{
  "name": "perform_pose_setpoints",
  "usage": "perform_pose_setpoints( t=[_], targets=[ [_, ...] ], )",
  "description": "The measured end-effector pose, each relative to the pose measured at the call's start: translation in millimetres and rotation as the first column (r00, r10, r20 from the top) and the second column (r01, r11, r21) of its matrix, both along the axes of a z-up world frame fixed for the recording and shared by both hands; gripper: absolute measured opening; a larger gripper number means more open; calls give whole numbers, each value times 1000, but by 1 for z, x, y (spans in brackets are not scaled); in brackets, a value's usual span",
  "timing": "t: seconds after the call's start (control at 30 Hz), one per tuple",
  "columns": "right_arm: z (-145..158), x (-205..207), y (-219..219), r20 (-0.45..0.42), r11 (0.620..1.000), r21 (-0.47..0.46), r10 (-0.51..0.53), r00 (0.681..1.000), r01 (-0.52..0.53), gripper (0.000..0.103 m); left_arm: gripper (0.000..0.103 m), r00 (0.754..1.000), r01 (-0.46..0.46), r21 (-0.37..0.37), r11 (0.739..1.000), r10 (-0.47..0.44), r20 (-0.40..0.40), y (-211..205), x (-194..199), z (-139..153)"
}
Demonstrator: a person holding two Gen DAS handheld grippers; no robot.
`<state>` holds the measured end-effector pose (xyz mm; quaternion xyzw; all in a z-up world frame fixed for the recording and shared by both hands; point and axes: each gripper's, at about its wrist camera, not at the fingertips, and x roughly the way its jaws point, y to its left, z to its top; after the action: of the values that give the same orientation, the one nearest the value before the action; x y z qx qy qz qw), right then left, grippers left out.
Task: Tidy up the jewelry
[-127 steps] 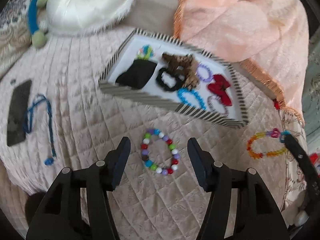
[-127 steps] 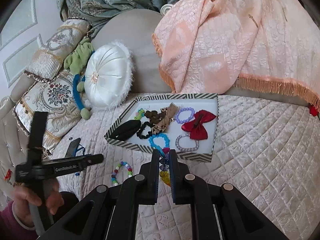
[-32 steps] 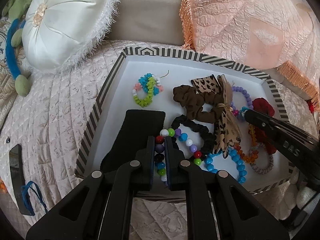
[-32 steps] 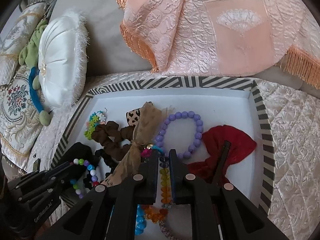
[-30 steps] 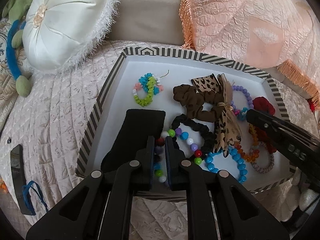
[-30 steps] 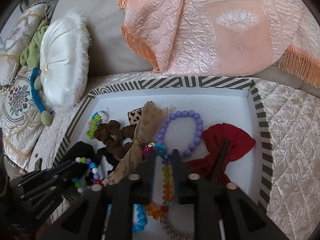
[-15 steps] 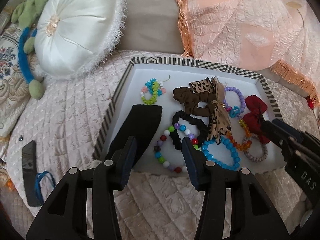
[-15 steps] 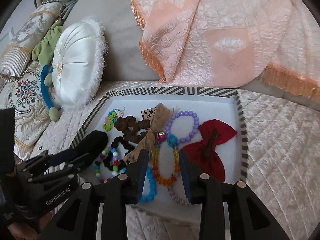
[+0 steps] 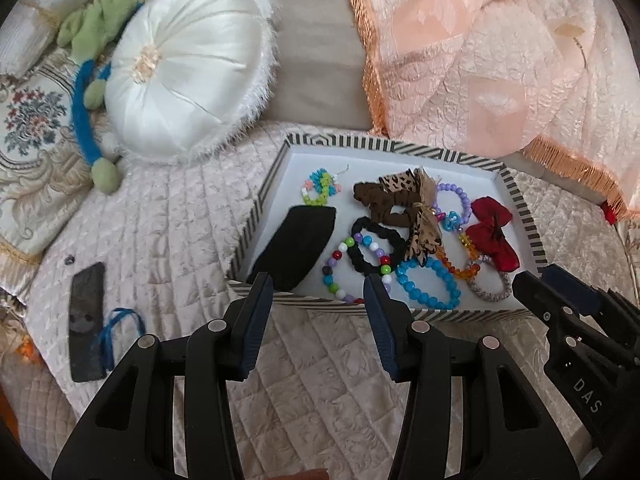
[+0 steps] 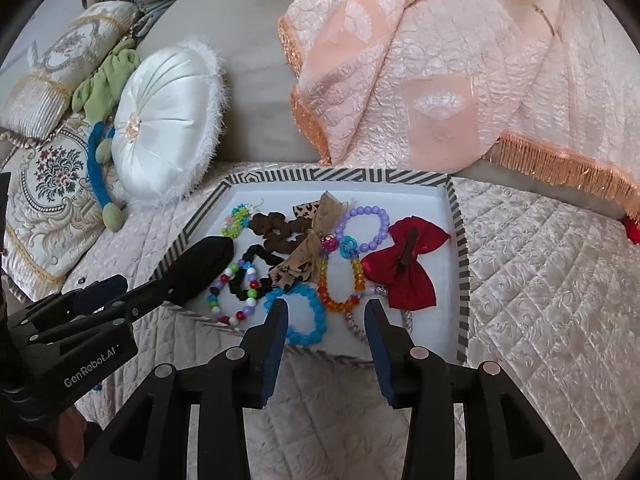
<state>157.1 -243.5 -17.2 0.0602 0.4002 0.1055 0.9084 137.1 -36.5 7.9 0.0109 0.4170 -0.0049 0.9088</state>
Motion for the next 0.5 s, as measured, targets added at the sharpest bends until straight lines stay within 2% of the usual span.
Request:
perform_pose_setpoints(
  t=[0.5],
  targets=[
    [24, -25, 7, 52, 1000, -25, -5, 999, 7, 42, 47, 999, -6, -5, 1000, 6, 53, 1, -25, 23]
  ],
)
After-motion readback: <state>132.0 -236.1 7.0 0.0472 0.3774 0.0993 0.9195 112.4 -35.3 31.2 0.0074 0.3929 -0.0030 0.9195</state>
